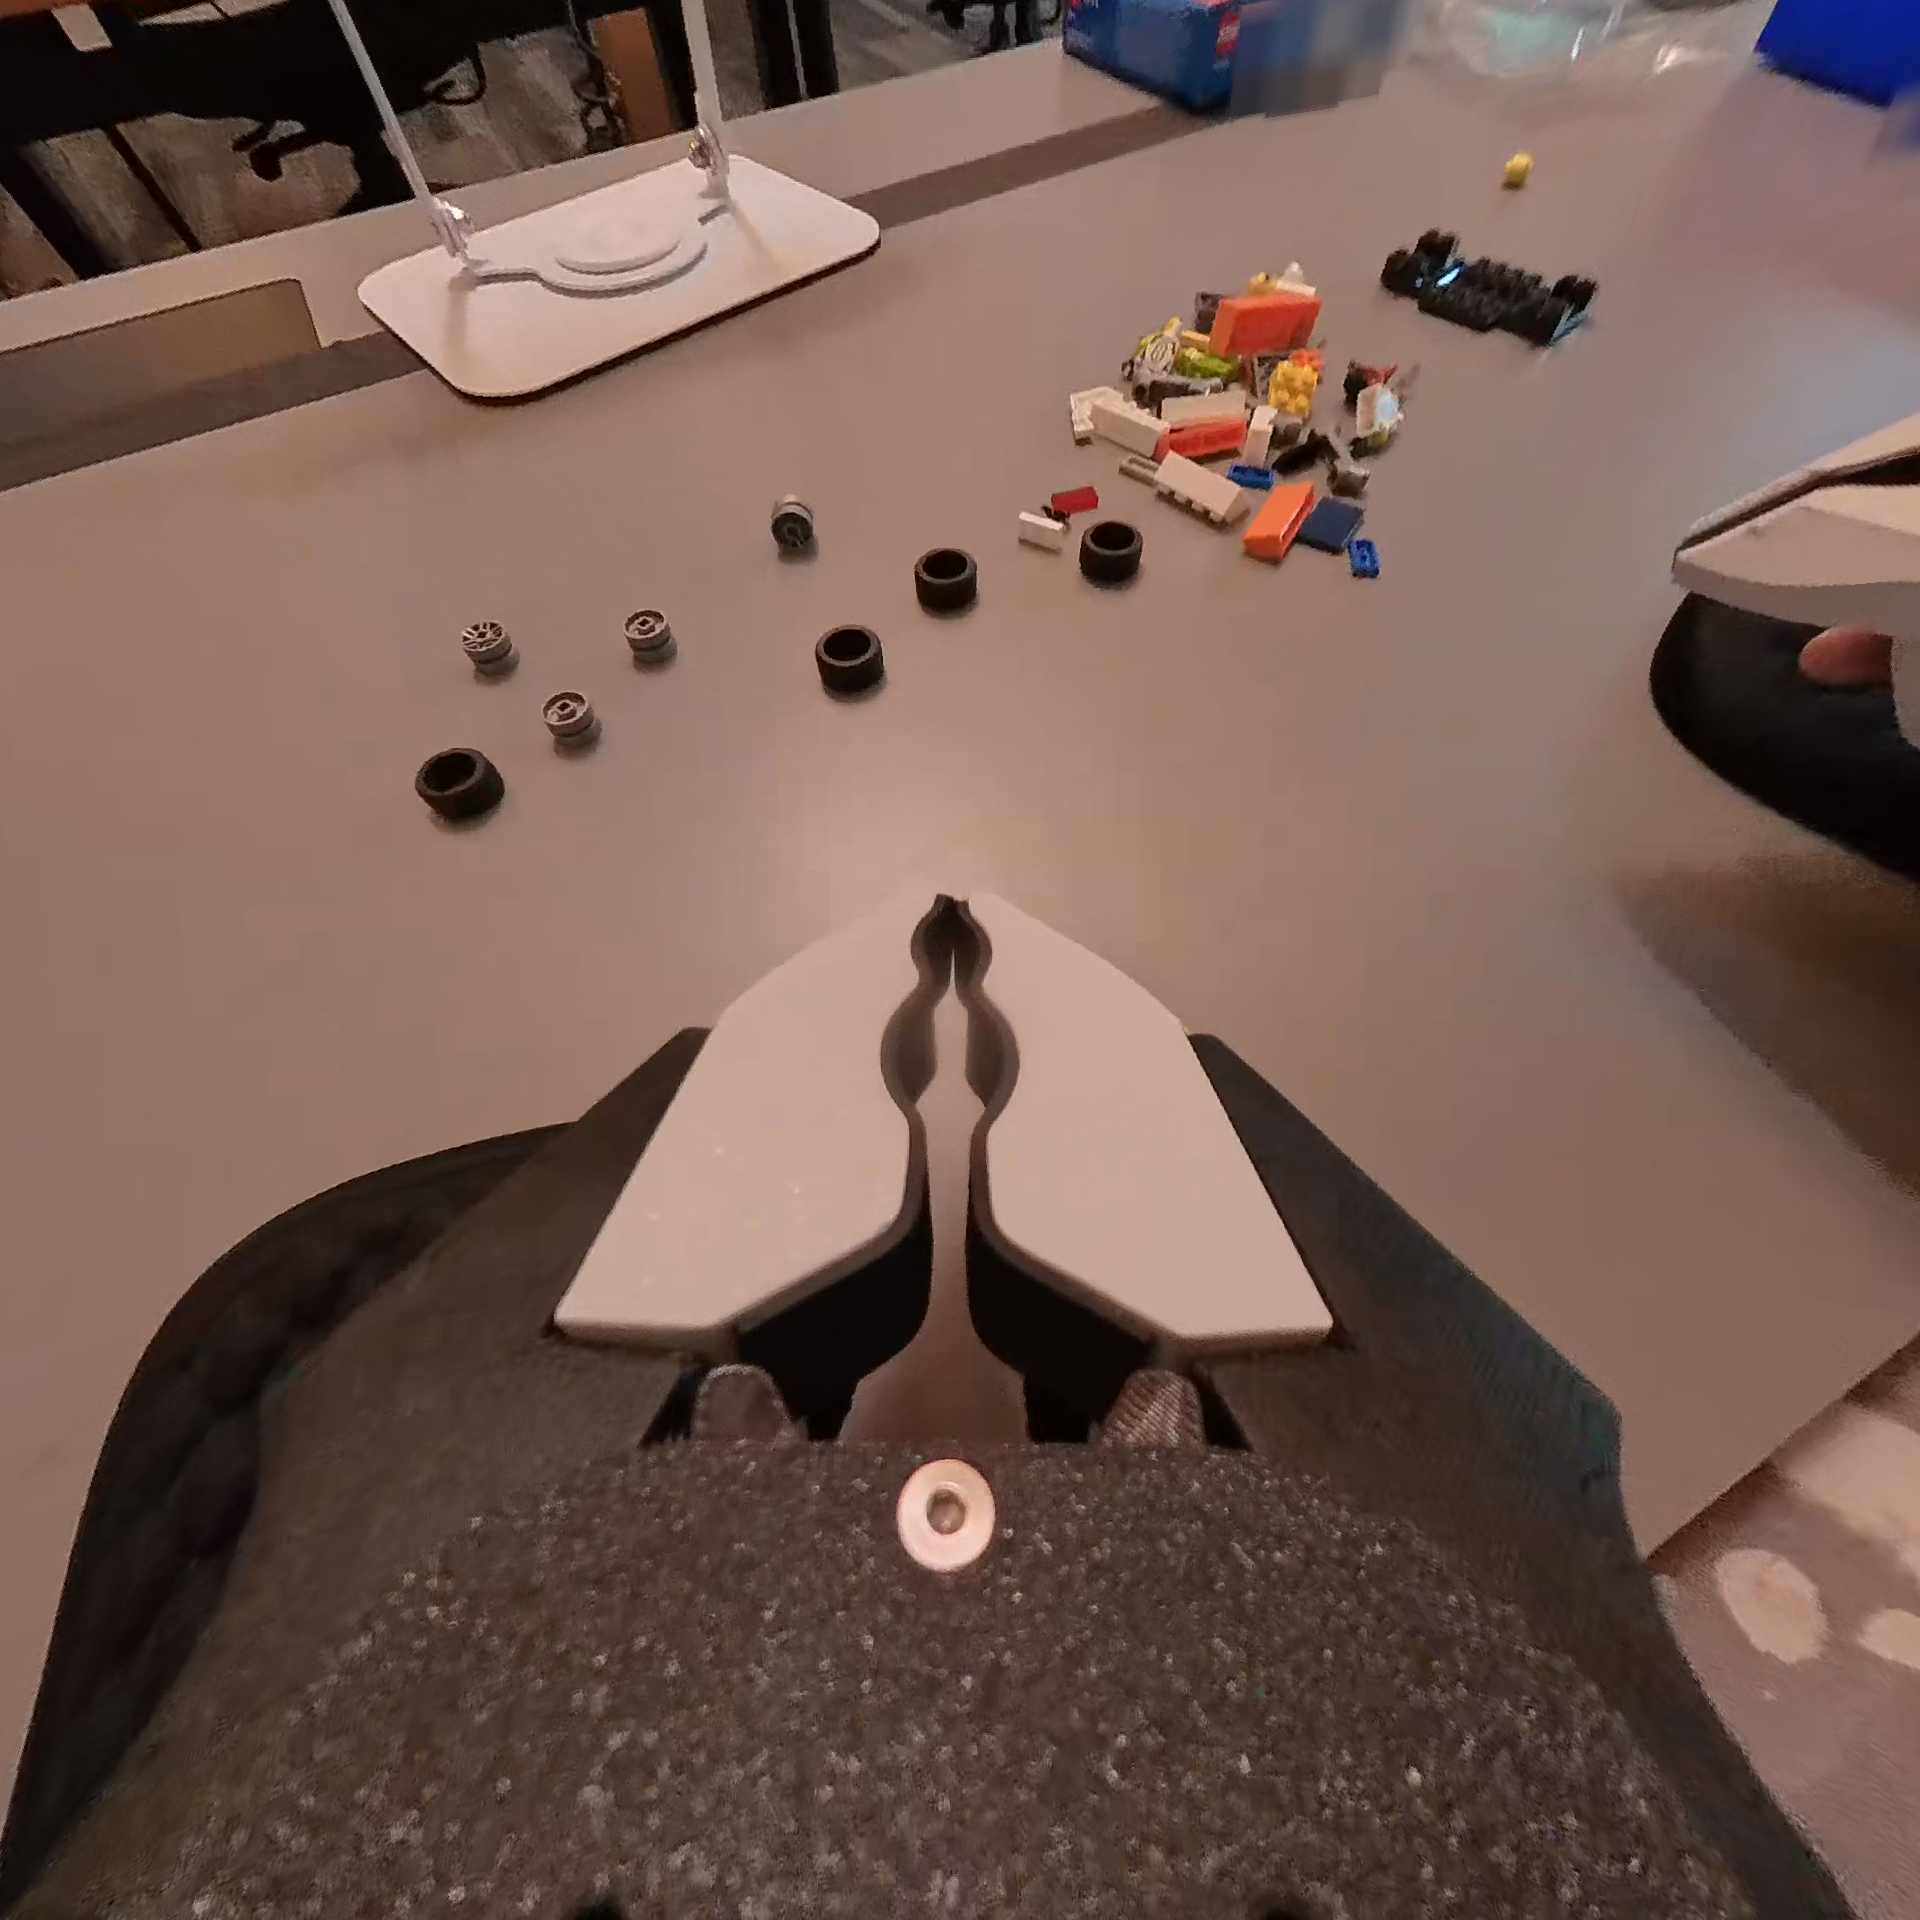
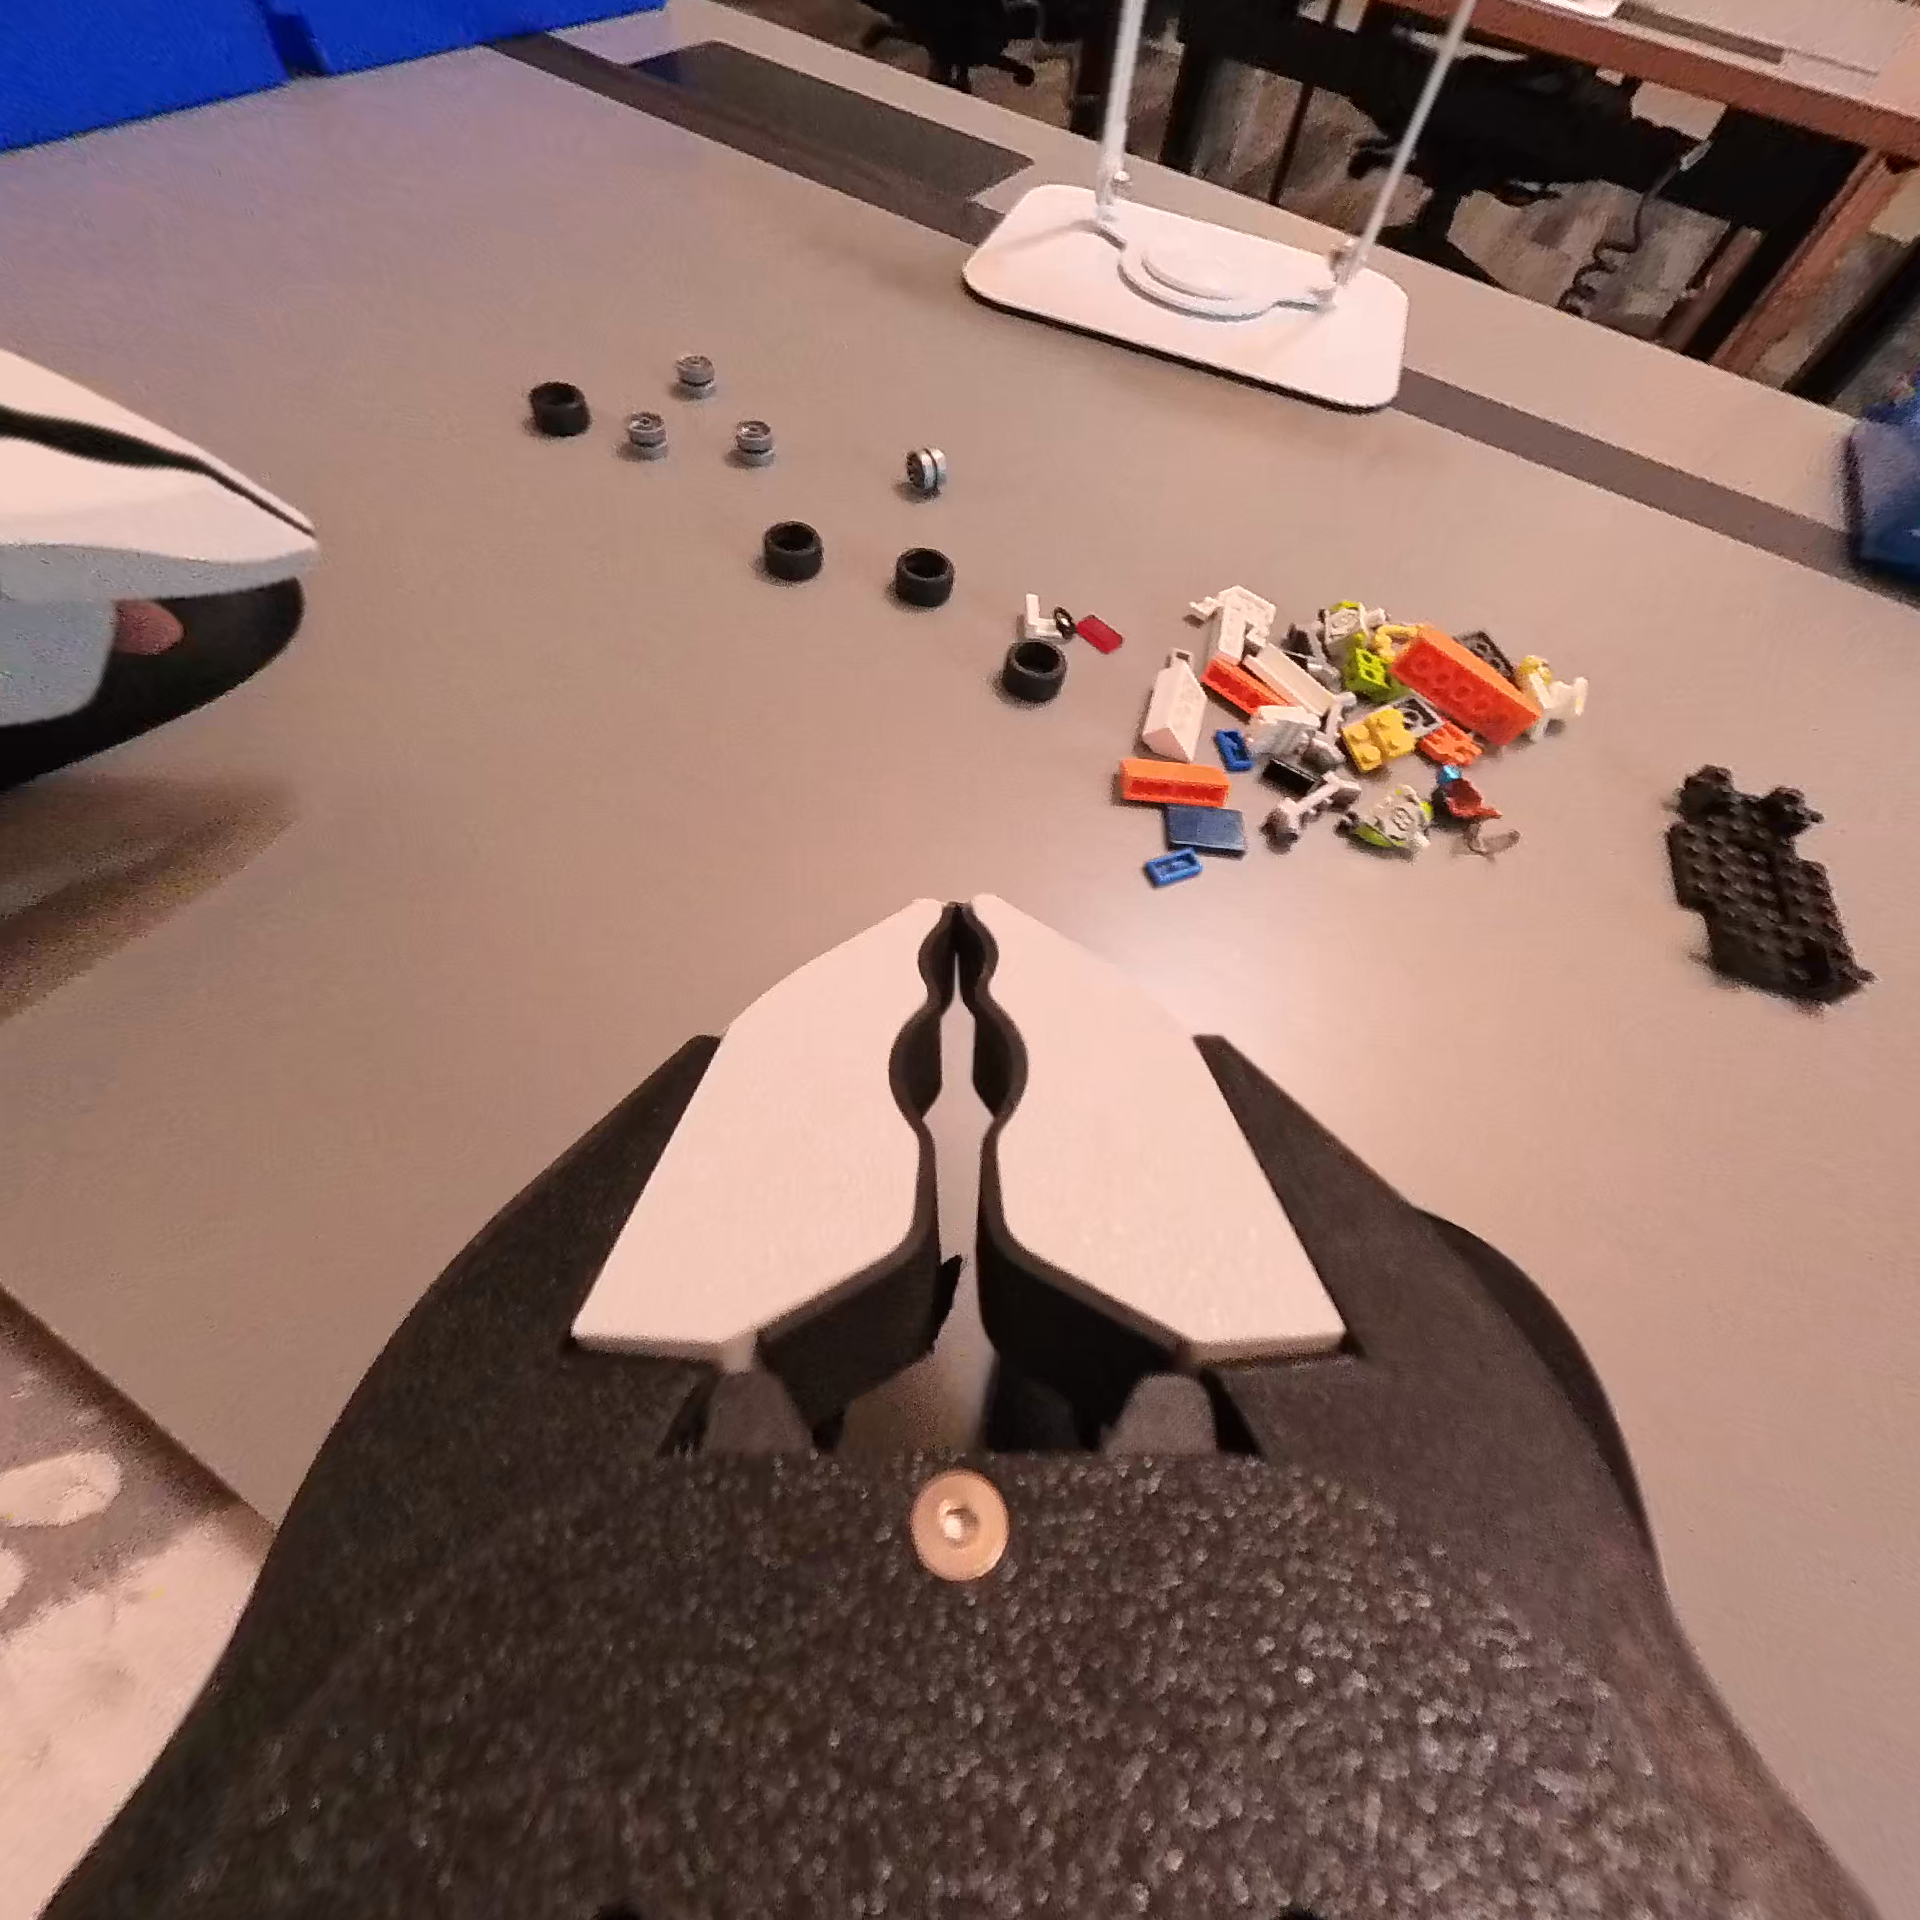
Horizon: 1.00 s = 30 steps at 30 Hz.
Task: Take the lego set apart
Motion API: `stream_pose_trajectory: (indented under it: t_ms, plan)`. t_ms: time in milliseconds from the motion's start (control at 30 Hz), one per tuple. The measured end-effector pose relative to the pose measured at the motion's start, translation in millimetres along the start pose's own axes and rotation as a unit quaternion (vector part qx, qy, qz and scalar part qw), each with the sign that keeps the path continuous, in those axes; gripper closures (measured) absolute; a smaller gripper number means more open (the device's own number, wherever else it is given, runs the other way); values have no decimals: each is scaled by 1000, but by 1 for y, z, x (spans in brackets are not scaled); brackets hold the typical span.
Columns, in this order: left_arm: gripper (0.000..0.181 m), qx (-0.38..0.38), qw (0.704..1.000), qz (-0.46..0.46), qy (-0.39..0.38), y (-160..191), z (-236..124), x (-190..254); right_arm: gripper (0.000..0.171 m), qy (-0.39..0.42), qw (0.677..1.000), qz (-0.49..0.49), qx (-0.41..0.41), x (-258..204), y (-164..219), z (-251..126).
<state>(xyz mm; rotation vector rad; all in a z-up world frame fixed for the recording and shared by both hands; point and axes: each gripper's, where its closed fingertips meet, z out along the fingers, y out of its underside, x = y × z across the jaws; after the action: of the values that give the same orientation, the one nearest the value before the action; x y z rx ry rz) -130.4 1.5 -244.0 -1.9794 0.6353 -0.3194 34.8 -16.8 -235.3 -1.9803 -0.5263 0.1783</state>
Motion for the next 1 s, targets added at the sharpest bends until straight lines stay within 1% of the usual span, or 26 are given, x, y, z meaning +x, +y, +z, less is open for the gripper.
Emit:
stream_pose_trajectory:
  t_ms: [367,533,800,1000]
  plan:
    - [181,-12,1000,-10,-21,9,7,-4,171,-27,1000,2,4,-27,-6,18]
    - [181,-11,999,-16,-28,11,6,-7,171,-33,999,1,4,-29,-6,21]
    - [181,-9,1000,-8,-29,10,7,-5,171,-25,999,-10,27,-17,-10,14]
    - [181,-8,1000,5,-5,9,11,6,171,16,1000,6,21,21,-8,3]
